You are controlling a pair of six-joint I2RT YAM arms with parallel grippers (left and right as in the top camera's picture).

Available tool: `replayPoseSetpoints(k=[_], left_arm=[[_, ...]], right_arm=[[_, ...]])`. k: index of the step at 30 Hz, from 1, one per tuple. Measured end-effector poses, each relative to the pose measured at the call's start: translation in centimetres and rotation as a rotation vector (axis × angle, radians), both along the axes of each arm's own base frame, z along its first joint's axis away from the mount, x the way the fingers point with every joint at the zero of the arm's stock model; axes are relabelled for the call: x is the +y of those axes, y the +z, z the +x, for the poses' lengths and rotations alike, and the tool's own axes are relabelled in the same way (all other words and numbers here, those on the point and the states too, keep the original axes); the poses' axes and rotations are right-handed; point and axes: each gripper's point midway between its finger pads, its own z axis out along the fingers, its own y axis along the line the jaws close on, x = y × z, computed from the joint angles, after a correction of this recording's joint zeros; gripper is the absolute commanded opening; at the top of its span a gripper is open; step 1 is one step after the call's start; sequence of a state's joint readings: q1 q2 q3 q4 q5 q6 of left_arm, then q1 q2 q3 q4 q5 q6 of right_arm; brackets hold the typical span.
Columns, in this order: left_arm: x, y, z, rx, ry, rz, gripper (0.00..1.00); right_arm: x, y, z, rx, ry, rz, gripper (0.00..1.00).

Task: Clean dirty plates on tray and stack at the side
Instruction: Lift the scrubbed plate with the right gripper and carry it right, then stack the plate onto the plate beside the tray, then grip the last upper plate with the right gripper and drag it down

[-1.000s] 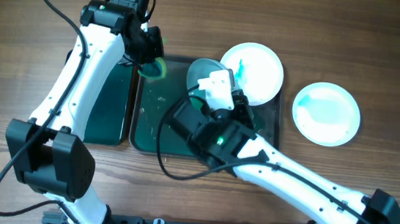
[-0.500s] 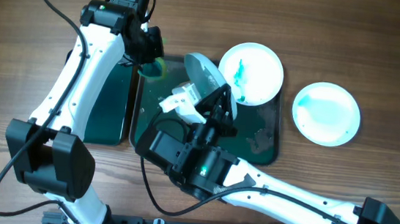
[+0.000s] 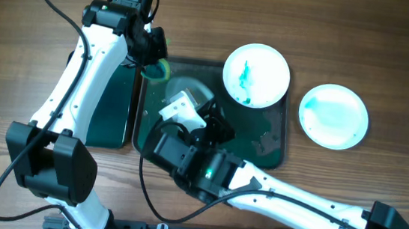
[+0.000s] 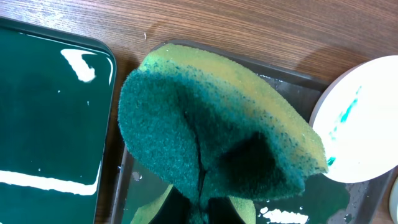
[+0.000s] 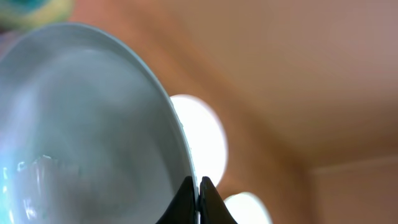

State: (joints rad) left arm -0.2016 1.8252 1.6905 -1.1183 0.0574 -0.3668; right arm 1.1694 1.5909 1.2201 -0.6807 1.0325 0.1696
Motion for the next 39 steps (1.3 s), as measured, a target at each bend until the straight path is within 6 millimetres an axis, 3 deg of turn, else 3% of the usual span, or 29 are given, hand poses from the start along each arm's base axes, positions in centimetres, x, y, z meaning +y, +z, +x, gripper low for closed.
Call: replayPoseSetpoints(k=[4, 6, 8, 11, 12, 13, 14, 16, 17, 19, 22, 25, 27, 30, 33, 36, 39], left_arm=[[0.0, 0.0, 0.0, 0.0, 0.0, 0.0, 0.04], [0.0, 0.0, 0.0, 0.001, 0.0, 0.0, 0.04], [0.0, 0.0, 0.0, 0.0, 0.0, 0.0, 0.04], [0.0, 0.0, 0.0, 0.0, 0.0, 0.0, 0.04], [0.0, 0.0, 0.0, 0.0, 0.0, 0.0, 0.04], [0.0, 0.0, 0.0, 0.0, 0.0, 0.0, 0.04], [0.0, 0.0, 0.0, 0.0, 0.0, 0.0, 0.04], [0.0, 0.0, 0.0, 0.0, 0.0, 0.0, 0.04], [0.0, 0.0, 0.0, 0.0, 0.0, 0.0, 0.04], [0.0, 0.0, 0.0, 0.0, 0.0, 0.0, 0.04], [0.0, 0.0, 0.0, 0.0, 0.0, 0.0, 0.04], [0.0, 0.0, 0.0, 0.0, 0.0, 0.0, 0.04], [0.0, 0.0, 0.0, 0.0, 0.0, 0.0, 0.04], [0.0, 0.0, 0.0, 0.0, 0.0, 0.0, 0.04], [0.0, 0.0, 0.0, 0.0, 0.0, 0.0, 0.04], [0.0, 0.0, 0.0, 0.0, 0.0, 0.0, 0.04], [0.0, 0.0, 0.0, 0.0, 0.0, 0.0, 0.04]], right_arm=[[-0.4, -5.5, 0.1, 0.375, -0.052, 0.275, 0.04], [-1.4, -7.3, 0.9, 0.564, -0.11, 0.439, 0.04], [-3.8, -7.7, 2.5, 0.704, -0.185, 0.603, 0.04], [-7.4, -7.0, 3.5, 0.768, -0.269, 0.726, 0.04], [-12.2, -6.0, 4.6, 0.764, -0.387, 0.818, 0.04], [-14.9, -5.8, 4.7, 0.765, -0.459, 0.856, 0.04], [-16.3, -5.8, 4.8, 0.765, -0.496, 0.874, 0.04], [-22.5, -6.1, 5.2, 0.722, -0.679, 0.931, 0.04], [-24.5, -6.3, 5.2, 0.701, -0.74, 0.941, 0.04], [-29.9, -7.7, 3.9, 0.65, -0.93, 0.939, 0.04], [-34.9, -10.0, 1.4, 0.599, -1.137, 0.916, 0.04], [-38.2, -11.6, -0.1, 0.532, -1.252, 0.86, 0.04], [-39.3, -12.4, -0.5, 0.495, -1.282, 0.828, 0.06], [-40.0, -13.0, 0.7, 0.414, -1.273, 0.842, 0.37], [-39.8, -12.8, 1.7, 0.396, -1.225, 0.865, 0.57], [-36.7, -12.1, 3.7, 0.482, -1.041, 0.98, 0.56], [-32.2, -8.1, 8.3, 0.466, -0.77, 1.075, 0.56]])
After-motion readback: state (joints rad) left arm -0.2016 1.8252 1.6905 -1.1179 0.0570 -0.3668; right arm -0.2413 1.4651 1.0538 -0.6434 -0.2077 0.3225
